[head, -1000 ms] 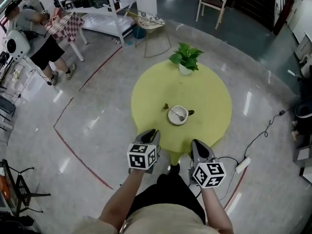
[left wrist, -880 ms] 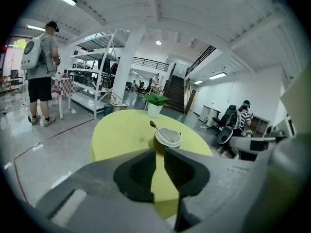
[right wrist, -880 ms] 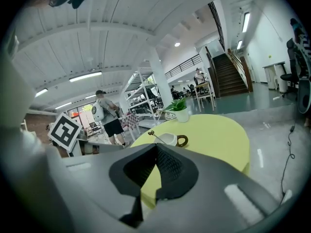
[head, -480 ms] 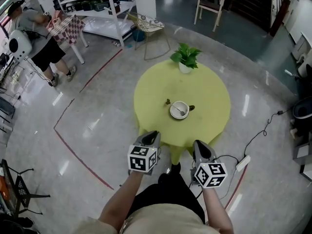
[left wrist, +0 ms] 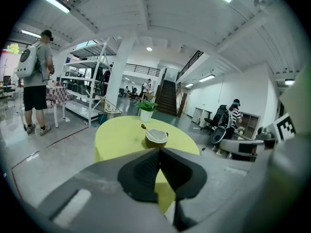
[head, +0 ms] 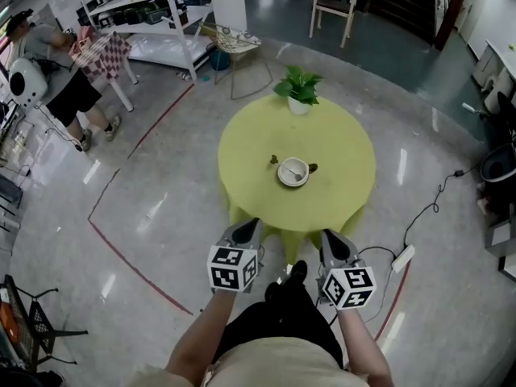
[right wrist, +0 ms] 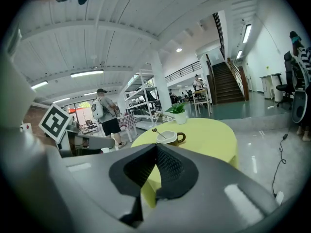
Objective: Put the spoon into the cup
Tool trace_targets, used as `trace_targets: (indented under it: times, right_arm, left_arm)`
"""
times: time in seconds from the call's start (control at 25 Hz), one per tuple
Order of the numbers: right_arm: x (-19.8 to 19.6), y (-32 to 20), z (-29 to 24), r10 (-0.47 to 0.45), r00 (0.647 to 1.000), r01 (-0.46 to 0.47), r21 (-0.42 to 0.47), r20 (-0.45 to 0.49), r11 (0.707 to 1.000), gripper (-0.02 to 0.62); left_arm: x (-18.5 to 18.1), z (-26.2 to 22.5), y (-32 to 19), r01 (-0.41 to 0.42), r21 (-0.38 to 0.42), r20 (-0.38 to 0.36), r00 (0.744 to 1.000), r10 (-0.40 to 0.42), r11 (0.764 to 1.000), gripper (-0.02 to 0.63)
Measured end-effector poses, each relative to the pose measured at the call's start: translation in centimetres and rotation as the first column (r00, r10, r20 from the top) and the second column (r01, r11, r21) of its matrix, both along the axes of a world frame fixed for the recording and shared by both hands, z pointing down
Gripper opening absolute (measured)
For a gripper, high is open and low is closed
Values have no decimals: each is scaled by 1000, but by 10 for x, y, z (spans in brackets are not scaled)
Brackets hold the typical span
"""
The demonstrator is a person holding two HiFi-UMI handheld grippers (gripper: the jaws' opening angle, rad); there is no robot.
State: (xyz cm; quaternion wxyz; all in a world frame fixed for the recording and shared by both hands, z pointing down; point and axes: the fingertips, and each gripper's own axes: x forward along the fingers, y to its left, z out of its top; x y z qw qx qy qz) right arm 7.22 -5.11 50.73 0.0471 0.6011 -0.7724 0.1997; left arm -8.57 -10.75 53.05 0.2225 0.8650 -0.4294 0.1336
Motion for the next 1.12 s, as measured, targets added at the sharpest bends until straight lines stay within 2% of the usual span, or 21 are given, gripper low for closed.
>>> trace_targets:
  times: [0.56,1.12]
  right_arm:
    - [0,14,-4,-5,998,6,15,-60,1000,-2]
    - [10,23,-9,-4,998,6,42,-62,999,-2]
  left_arm:
    - [-1,-20,21,-19,33,-24,1000,19,999,2]
    - [-3,-25,36,2,41,-18,1000,-1,999,2]
